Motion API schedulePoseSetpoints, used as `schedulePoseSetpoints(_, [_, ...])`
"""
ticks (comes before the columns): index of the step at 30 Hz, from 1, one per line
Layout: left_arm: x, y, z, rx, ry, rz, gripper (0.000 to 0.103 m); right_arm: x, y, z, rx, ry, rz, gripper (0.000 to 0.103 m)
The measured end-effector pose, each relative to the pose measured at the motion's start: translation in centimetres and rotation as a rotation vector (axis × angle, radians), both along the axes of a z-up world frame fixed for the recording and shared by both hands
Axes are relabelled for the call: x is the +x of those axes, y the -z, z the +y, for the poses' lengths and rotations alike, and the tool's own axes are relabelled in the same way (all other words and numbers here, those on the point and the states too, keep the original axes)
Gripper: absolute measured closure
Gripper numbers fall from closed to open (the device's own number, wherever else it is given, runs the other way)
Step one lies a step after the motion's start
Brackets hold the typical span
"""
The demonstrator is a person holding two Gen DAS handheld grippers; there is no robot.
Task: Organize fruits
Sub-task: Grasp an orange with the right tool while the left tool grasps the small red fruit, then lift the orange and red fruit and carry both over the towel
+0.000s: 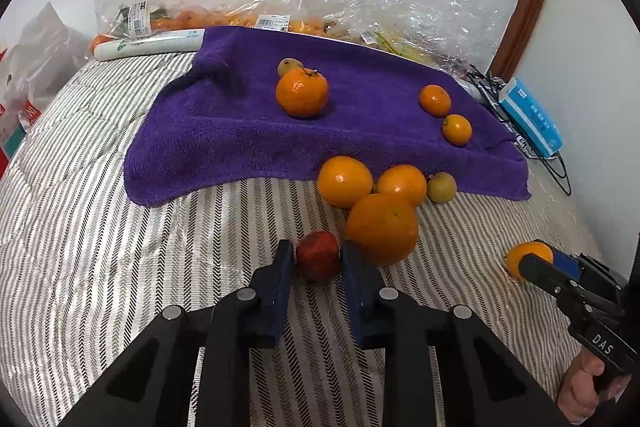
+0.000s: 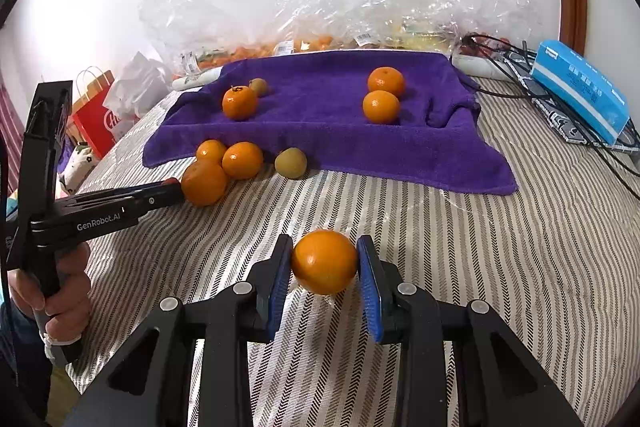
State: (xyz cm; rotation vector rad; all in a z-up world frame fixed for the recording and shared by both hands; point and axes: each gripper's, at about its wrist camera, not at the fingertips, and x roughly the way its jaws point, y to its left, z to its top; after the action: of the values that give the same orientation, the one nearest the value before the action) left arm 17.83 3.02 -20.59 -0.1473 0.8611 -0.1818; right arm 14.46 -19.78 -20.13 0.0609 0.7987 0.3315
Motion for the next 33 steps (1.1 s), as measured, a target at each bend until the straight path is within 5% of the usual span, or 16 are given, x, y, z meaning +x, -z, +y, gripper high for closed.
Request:
schedulePoseSetpoints(9, [-0.7, -0.6, 0.7, -0.042, -0.017, -0.037, 0.08, 0.0, 0.0, -0.1, 0.004, 0.008, 0.0, 0.07])
schedulePoseSetpoints(23, [0.7, 0.0, -0.4, 0.019, -0.001, 0.007, 0.08, 0.1, 0.1, 0.0, -0.009, 0.01, 0.006, 0.07])
schedulePoseSetpoints(33, [-0.2, -1.6, 1.0, -0.049, -0.034, -0.011, 0.08, 0.1, 0.0, -0.2, 0.0, 0.01, 0.01, 0.07])
